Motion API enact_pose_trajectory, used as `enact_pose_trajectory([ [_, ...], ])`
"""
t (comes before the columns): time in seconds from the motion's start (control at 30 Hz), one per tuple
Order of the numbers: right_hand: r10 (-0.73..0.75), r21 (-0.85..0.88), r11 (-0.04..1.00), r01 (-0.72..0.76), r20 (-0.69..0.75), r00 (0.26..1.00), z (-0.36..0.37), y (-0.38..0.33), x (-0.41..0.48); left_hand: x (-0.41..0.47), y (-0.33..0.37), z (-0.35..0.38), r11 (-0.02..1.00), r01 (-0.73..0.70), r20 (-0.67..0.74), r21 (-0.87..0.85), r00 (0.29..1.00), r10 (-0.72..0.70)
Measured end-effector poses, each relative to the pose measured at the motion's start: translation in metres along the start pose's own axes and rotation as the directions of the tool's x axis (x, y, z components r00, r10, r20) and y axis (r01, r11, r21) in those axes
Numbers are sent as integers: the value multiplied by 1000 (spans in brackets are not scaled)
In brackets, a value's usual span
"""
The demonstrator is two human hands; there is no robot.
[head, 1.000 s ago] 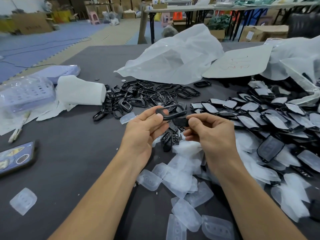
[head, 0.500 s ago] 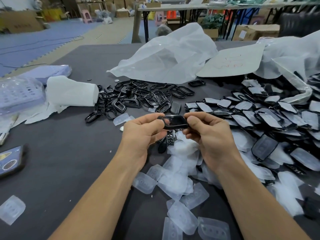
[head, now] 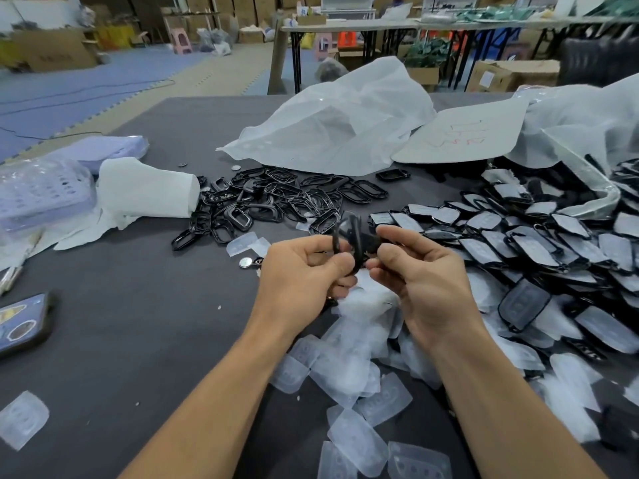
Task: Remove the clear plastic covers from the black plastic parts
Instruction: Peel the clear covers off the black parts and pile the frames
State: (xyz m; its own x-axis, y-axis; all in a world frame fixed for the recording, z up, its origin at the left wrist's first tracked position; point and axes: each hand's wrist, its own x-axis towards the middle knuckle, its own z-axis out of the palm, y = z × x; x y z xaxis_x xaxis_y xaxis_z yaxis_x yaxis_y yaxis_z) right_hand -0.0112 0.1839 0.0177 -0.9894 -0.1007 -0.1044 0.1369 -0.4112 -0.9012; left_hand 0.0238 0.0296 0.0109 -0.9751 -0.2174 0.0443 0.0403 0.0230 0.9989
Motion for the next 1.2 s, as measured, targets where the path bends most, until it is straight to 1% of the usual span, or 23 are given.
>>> enact_pose_trajectory([
  [0.03, -6, -26, 1000, 7, 12, 1000, 1, 1, -1, 0, 1, 3, 996, 23, -4, -88, 1000, -24],
  [0.1, -24, -104, 994, 29, 47, 999, 4, 2, -3, -1, 2, 6, 990, 47, -14, -132, 999, -49],
  [0.2, -43, -173, 983, 57, 82, 996, 7, 4, -6, -1, -1, 9, 992, 53, -81, -114, 995, -63],
  [0.27, -65, -188, 979, 82, 95, 993, 9, 6, -8, 0, -4, 10, 998, 24, -143, -64, 989, -33],
  [0.33, -97, -176, 978, 113, 96, 991, 11, 7, -10, 1, -5, 10, 1000, 10, -162, -26, 987, -14],
  [0.43, -112, -103, 987, 121, 91, 990, 15, 8, -12, 0, -6, 8, 999, 11, -144, -35, 989, -16],
  [0.5, -91, -84, 992, 98, 78, 993, 18, 8, -12, 2, -7, 8, 998, 27, -123, -48, 992, -33],
  [0.6, -50, 1, 999, 50, 32, 998, 17, 8, -9, 5, -8, 8, 996, 59, -72, -68, 995, -64],
  [0.63, -51, 5, 999, 51, 16, 999, 16, 8, -8, 5, -8, 8, 995, 66, -53, -71, 996, -70],
  [0.7, -84, -52, 995, 84, 2, 996, 14, 8, -6, 7, -7, 8, 996, 56, -23, -69, 998, -58],
  [0.73, -111, -98, 989, 111, 0, 994, 14, 9, -7, 7, -6, 7, 997, 29, -22, -74, 999, -31],
  [0.8, -166, -189, 968, 164, 3, 986, 14, 9, -8, 8, -2, 5, 993, -15, -73, -119, 997, 7],
  [0.87, -190, -248, 950, 187, 13, 982, 15, 9, -9, 12, 0, 0, 987, 18, -133, -158, 990, -40],
  [0.9, -195, -268, 944, 192, 14, 981, 14, 9, -9, 13, 1, -3, 984, 51, -127, -169, 989, -73],
  [1.03, -207, -306, 930, 201, 12, 978, 13, 11, -8, 15, 1, -12, 958, 160, -10, -237, 986, -167],
  [1.2, -219, -349, 912, 213, 25, 976, 14, 12, -7, 17, 1, -18, 952, 187, 26, -242, 982, -187],
])
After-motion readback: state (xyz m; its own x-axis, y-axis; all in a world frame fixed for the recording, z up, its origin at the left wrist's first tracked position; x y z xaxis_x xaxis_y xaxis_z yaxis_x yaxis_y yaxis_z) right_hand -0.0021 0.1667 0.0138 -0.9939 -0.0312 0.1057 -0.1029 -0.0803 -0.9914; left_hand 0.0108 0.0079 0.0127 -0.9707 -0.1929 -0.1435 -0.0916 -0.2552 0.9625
